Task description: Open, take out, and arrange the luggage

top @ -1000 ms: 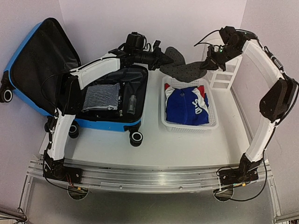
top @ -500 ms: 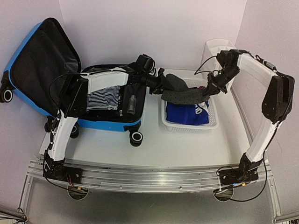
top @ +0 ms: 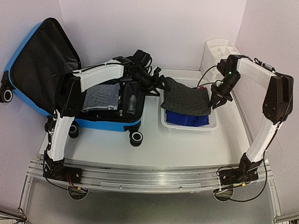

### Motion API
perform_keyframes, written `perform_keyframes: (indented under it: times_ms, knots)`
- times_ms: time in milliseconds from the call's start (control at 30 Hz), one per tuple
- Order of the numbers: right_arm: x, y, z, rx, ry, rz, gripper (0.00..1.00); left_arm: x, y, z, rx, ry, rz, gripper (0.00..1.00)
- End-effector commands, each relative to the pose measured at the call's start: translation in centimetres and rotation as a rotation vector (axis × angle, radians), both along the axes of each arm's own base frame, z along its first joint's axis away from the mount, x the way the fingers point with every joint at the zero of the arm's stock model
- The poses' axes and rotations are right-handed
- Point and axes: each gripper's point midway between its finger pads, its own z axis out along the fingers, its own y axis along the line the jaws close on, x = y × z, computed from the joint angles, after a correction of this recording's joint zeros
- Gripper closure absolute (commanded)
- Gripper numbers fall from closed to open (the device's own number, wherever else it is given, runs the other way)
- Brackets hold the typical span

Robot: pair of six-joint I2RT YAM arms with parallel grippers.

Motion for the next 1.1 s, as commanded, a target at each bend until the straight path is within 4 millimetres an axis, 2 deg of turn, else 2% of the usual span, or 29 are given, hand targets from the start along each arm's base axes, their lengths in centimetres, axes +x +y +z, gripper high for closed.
perform_keyframes:
  times_ms: [0,67,133,233,333,400,533,700,767,900,1067]
  knots:
    - [-0.3,-0.9,4.4,-0.024,-0.098,0.019,0.78,1.0,2.3,7.7,0.0,-0.289,-0.076,0.27]
    - [0.3,-0.4,5.7,0.005,-0.142,0.009,0.68,1.3,2.6,9.4,-0.002,-0.399,-0.116,0.28]
    - [1.4,0.6,6.5,0.067,-0.187,-0.033,0.59,1.0,2.5,10.7,-0.001,-0.53,-0.179,0.36]
    - [3.0,0.9,6.3,0.082,-0.235,-0.11,0.48,-1.1,0.9,11.5,0.005,-0.762,-0.373,0.48]
    - [4.8,0.1,5.1,0.029,-0.28,-0.179,0.47,-3.1,-0.5,10.6,-0.011,-0.931,-0.557,0.53]
    - [5.8,0.1,4.2,0.029,-0.294,-0.209,0.5,-3.6,-1.3,10.0,-0.039,-0.984,-0.622,0.57]
    - [6.4,0.0,1.9,0.012,-0.286,-0.235,0.6,-1.8,-2.6,7.8,-0.012,-1.078,-0.623,0.66]
    - [6.5,0.2,-0.2,0.023,-0.265,-0.254,0.65,-1.0,-3.4,3.1,0.018,-1.022,-0.622,0.69]
    - [6.6,0.1,-0.8,0.011,-0.256,-0.255,0.66,-1.1,-3.3,1.0,0.032,-0.977,-0.619,0.71]
    - [6.9,-0.8,-2.0,-0.051,-0.253,-0.249,0.72,-1.9,-3.4,-2.0,0.04,-0.914,-0.62,0.73]
    - [7.6,-1.6,-2.4,-0.103,-0.27,-0.238,0.88,-2.5,-3.6,-5.1,0.058,-0.832,-0.606,0.74]
